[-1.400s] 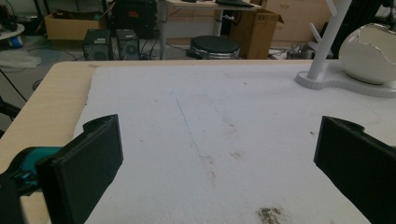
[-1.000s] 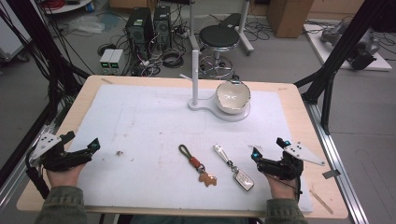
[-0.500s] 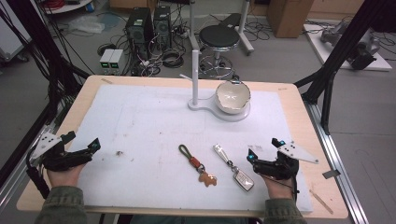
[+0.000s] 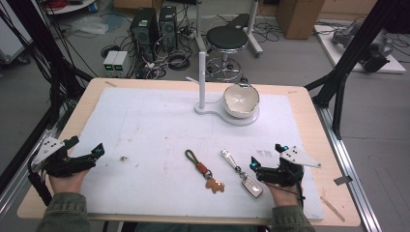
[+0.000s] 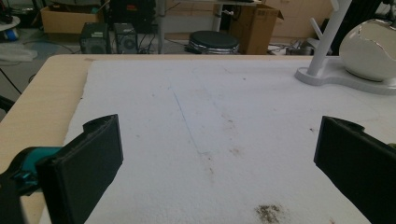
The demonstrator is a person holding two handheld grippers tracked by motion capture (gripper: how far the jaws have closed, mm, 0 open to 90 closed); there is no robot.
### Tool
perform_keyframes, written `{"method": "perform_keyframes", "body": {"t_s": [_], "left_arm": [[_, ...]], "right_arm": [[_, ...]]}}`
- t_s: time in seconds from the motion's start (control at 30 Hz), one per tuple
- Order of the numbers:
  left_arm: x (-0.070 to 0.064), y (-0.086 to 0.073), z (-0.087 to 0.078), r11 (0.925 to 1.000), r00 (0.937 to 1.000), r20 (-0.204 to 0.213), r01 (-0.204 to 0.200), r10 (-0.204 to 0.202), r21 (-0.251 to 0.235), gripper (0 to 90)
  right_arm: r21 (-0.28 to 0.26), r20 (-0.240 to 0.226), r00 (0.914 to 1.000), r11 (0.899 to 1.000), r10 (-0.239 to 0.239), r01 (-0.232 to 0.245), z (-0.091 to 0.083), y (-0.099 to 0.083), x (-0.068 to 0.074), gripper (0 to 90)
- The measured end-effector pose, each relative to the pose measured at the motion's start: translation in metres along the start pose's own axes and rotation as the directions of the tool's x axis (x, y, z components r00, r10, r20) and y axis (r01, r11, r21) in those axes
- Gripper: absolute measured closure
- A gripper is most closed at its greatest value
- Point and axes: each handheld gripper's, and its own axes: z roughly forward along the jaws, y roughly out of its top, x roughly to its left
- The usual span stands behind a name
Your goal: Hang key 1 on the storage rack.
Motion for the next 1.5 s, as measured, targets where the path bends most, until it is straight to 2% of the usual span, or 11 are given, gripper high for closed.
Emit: {"method": "perform_keyframes", "body": {"t_s": [0.4, 0.63, 0.83, 1.07, 1.4, 1.5], "left_arm": [[0.000, 0.000, 0.001, 1.0000, 0.9999, 0.012, -0.006, 0.006, 0.007, 1.7], [-0.001, 0.000, 0.001, 0.9999, 0.9999, 0.014, -0.007, 0.007, 0.011, 1.7], [-0.001, -0.001, 0.002, 0.9999, 0.9999, 0.015, -0.006, 0.006, 0.015, 1.7], [-0.001, 0.000, 0.002, 0.9999, 0.9998, 0.019, -0.007, 0.007, 0.011, 1.7], [-0.001, -0.001, 0.003, 0.9999, 0.9998, 0.020, -0.004, 0.004, 0.014, 1.7], [0.000, 0.000, 0.003, 0.9999, 0.9998, 0.020, -0.006, 0.006, 0.015, 1.7]], "right_arm": [[0.042, -0.026, 0.9979, 0.997, -0.059, 0.061, 0.007, 0.000, 0.011, 0.5], [0.067, -0.041, 0.9965, 0.995, -0.072, 0.075, 0.010, 0.001, 0.016, 0.4], [0.098, -0.057, 0.9937, 0.990, -0.096, 0.101, 0.015, 0.001, 0.022, 0.5], [0.149, -0.071, 0.9887, 0.979, -0.132, 0.141, 0.021, 0.002, 0.030, 0.5], [0.181, -0.096, 0.9849, 0.970, -0.144, 0.159, 0.025, 0.004, 0.040, 0.5], [0.188, -0.104, 0.9806, 0.965, -0.166, 0.183, 0.027, 0.005, 0.046, 0.5]]}}
